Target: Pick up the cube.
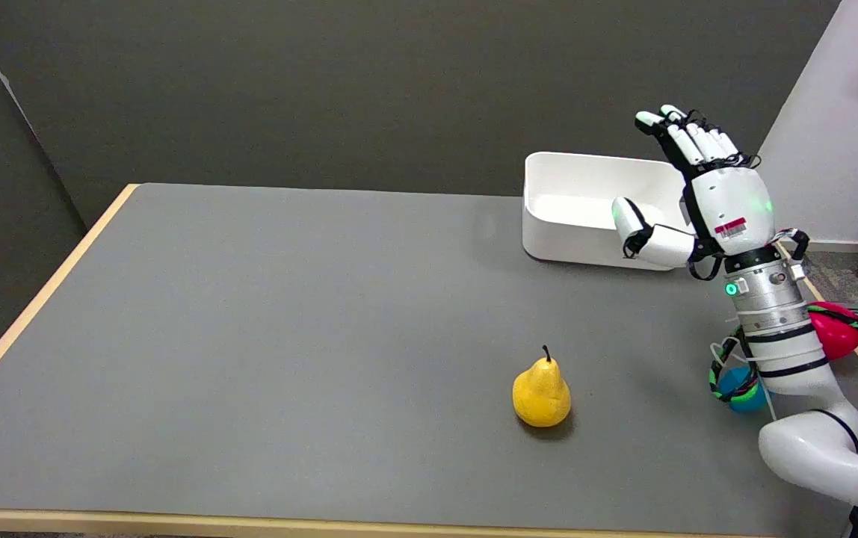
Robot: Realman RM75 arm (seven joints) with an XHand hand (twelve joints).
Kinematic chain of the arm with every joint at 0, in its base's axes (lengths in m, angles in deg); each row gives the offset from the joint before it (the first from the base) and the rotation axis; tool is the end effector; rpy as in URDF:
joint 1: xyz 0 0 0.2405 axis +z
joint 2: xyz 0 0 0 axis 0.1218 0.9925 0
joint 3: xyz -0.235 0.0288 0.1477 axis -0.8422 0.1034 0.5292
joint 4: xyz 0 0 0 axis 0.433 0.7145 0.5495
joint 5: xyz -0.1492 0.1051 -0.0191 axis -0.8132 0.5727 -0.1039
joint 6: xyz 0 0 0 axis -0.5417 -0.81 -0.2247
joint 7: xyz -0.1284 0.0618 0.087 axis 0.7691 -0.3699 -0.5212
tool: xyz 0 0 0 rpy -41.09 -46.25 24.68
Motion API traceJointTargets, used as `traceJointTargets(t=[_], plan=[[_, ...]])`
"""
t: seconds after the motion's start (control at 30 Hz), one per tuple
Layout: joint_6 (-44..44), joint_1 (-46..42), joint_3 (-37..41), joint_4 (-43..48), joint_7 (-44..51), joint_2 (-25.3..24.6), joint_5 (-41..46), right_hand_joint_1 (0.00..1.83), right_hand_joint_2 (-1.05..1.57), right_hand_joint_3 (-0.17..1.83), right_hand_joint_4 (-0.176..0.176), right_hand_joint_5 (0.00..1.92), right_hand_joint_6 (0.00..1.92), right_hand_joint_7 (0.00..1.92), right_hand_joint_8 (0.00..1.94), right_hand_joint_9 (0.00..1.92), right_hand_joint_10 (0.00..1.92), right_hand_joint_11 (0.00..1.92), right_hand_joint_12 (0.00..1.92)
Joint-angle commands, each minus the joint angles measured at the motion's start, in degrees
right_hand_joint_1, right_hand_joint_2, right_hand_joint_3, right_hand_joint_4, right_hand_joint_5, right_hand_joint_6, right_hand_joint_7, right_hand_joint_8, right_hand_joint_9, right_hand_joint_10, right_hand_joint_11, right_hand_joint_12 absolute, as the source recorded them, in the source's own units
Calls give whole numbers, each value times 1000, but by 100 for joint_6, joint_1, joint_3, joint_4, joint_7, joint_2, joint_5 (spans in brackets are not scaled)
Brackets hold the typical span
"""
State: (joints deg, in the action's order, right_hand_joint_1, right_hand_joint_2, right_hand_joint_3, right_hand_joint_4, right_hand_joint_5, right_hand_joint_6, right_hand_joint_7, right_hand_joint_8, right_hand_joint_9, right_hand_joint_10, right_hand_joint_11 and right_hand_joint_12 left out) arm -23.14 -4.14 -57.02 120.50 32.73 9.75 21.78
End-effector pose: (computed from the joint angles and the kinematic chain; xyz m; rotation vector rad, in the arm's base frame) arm -0.1972 -0.2599 0.4508 1.5222 0.3170 0.6120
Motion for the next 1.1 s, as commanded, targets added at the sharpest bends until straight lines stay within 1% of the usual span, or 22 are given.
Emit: traceJointTargets(t=[0.03,0.17,0.27,0.37,0.5,0.67,0.73,0.83,0.93,1.1], plan=[[54,21,-55,-44,-20,8,42,291,670,941,104,177,422,160,252,273,726,205,1352],[37,-96,32,22,-20,8,42,291,669,941,105,178,423,160,252,274,727,205,1352],[-48,-463,457,252,-20,56,98,291,669,940,105,179,424,161,252,274,728,206,1353],[-48,-1184,1313,745,-20,101,259,290,667,939,105,180,424,165,254,274,732,207,1358],[269,-2195,2520,1307,-20,168,640,279,662,940,104,180,424,165,254,260,719,200,1354],[1016,-3036,3429,1652,19,61,1234,255,656,943,103,177,423,164,255,242,698,190,1335],[1240,-3159,3600,1620,24,-28,1336,210,633,999,105,166,440,157,259,236,687,198,1282],[1383,-3277,3677,1604,36,-182,1540,197,629,1000,104,164,440,152,257,225,678,192,1269],[1392,-3430,3627,1592,43,-324,1763,224,642,943,100,172,419,150,247,203,659,155,1295],[1382,-3617,3478,1701,60,-498,1940,223,631,934,98,170,414,144,241,193,651,136,1283]])
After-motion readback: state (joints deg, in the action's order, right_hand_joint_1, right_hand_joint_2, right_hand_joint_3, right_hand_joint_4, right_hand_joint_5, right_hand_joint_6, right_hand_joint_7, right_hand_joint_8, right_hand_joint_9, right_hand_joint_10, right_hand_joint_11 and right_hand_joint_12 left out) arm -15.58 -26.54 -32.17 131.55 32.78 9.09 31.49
